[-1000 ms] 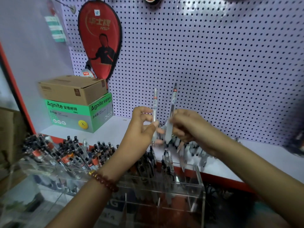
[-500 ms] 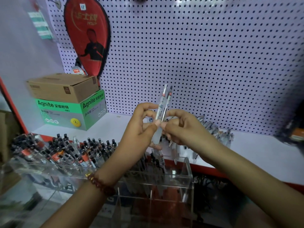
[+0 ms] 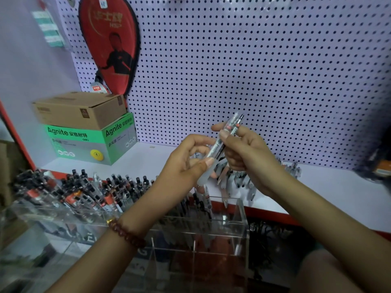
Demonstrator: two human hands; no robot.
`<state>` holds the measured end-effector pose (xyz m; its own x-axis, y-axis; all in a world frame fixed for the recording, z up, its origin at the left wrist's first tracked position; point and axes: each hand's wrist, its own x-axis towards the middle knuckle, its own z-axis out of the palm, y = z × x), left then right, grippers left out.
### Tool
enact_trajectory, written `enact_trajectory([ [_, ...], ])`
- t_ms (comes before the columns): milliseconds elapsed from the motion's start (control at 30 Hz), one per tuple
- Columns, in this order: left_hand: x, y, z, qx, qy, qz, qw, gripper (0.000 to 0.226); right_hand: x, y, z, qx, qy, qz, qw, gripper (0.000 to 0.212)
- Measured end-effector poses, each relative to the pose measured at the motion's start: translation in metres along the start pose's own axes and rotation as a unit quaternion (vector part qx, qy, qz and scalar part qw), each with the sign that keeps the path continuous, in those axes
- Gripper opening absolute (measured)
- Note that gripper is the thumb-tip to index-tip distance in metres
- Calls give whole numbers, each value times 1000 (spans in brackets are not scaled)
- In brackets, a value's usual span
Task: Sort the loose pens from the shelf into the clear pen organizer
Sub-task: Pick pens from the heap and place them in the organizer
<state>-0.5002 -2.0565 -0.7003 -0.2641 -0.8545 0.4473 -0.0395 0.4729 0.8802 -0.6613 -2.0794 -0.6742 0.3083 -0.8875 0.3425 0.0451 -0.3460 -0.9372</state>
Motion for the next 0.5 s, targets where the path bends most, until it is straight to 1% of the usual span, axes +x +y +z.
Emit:
enact_trajectory([
  [67, 1, -1, -3, 10, -5, -1, 1000, 24, 0, 0, 0, 9, 1, 1, 1000, 25],
  [100, 1, 0, -3, 14, -9, -4, 1000, 24, 0, 0, 0, 8, 6, 2, 1000, 23],
  [200, 1, 1, -7, 41, -23, -12, 999, 22, -2, -4, -1, -58, 18, -22, 998, 19],
  [300, 3, -4, -16, 166, -38, -7, 985, 23, -4, -9, -5, -118, 37, -53, 991, 21],
  [333, 2, -5, -20, 213, -56, -9, 975, 28, -4, -10, -8, -130, 43, -54, 989, 22],
  [400, 0, -7, -25, 286, -95, -20, 953, 46, -4, -9, -14, -165, 52, -42, 984, 21],
  [500, -3, -8, -26, 372, -139, -35, 917, 66, -7, -1, -22, -261, 60, -27, 963, 17],
])
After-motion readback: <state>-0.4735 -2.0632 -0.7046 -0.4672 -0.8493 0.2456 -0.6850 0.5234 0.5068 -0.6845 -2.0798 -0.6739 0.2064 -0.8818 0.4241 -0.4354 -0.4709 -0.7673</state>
